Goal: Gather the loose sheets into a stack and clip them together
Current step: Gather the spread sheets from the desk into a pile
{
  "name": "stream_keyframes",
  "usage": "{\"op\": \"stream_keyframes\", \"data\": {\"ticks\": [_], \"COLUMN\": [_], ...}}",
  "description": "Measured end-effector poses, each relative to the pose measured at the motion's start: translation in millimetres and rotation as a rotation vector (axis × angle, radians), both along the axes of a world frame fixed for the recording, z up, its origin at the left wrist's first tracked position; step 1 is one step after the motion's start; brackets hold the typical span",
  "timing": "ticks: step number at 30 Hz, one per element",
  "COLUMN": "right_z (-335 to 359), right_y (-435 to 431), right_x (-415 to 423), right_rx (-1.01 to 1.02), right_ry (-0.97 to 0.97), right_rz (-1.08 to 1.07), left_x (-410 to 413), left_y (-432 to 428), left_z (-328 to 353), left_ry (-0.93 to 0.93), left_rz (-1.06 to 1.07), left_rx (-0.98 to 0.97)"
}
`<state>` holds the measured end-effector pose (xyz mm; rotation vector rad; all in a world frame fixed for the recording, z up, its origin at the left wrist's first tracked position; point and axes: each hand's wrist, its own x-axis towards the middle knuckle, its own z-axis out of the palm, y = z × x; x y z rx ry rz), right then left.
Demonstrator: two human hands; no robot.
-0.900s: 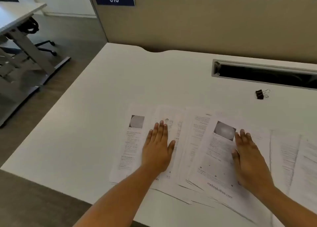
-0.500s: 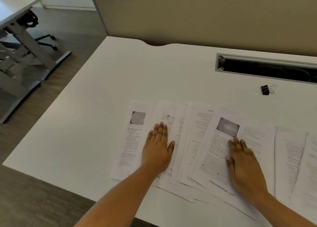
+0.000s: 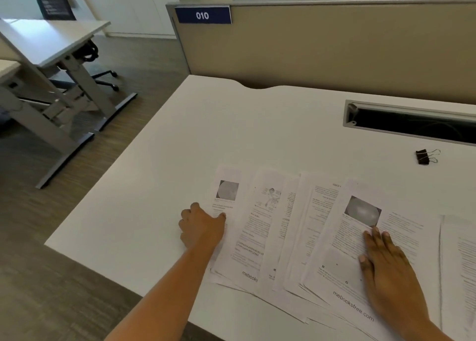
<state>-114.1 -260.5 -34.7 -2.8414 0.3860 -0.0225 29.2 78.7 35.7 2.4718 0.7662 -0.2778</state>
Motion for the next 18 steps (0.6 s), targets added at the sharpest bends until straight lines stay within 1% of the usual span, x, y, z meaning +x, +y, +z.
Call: {"op": "stream_keyframes", "data": {"ticks": [2, 5, 8, 10, 13, 18], "right_z": [2, 3, 4, 5, 6, 6], "right_y": [1, 0, 0, 2, 2, 1], "right_x": [1, 1, 1, 2, 1, 1], "right_rx": [-0.008, -0.016, -0.015, -0.015, -0.014, -0.012], "right_ry": [0.006, 0.011, 0.011, 0.011, 0.013, 0.029], "right_rz": [0.005, 0.012, 0.012, 0.012, 0.012, 0.014], "left_x": [5, 8, 4, -2, -10, -17], "left_y": [5, 10, 11, 11, 10, 15], "left_z": [0, 0, -3, -4, -1, 5], "left_ry": [-0.018, 0.013, 0.032, 0.035, 0.004, -0.142], "left_rz": [0.054, 0.132, 0.110, 0.076, 0.057, 0.029], "left_rx": [-0.149, -0.373, -0.524, -0.551, -0.510, -0.517]}}
